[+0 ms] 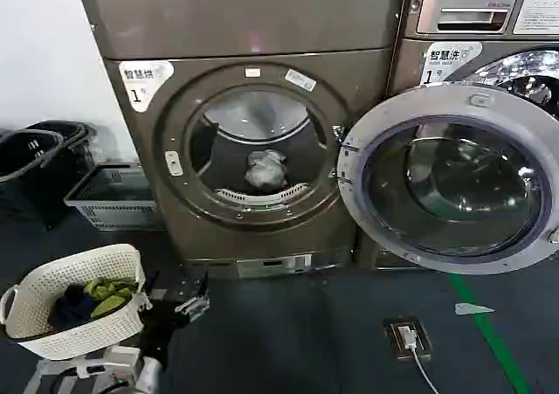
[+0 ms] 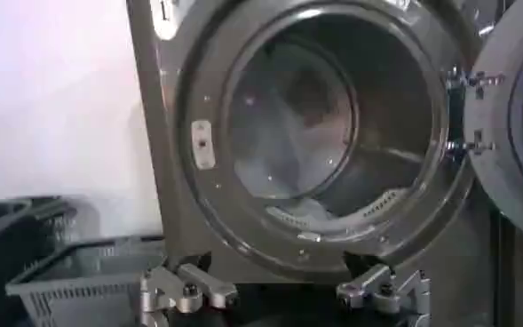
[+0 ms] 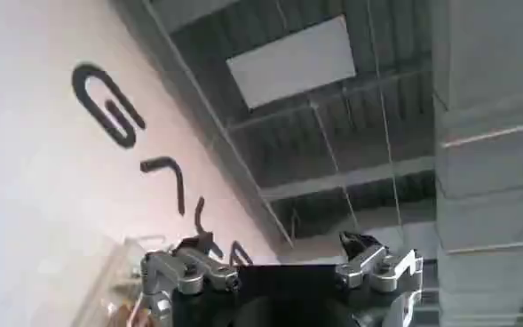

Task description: Grasp the clothes from the dryer.

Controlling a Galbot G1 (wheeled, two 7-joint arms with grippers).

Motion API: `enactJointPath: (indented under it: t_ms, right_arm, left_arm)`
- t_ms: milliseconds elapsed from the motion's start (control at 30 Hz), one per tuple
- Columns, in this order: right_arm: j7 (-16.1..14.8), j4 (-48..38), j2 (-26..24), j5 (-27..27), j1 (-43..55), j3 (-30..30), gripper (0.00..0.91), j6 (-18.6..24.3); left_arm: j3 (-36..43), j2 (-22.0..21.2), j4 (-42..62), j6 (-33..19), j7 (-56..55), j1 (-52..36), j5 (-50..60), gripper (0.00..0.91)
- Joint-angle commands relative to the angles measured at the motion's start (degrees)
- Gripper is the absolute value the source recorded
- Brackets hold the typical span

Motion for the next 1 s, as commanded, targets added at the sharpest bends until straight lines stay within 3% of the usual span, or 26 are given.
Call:
enactJointPath:
  t_ms: [33,1000]
  right_arm:
    - [-0.2,0.1,0.0,-1.8,-0.1,-0.6,0.907,0.0]
    - [-0.5,2.3,-0.8,0.3,-0.4,-4.9,0.907,2.5]
  left_arm:
    - [0.3,-0.2,-0.1,3.3,0.4,0.1,0.2,0.907]
    - [2.4,0.1,-1.2,3.2,1.4,1.4,0.2,0.907]
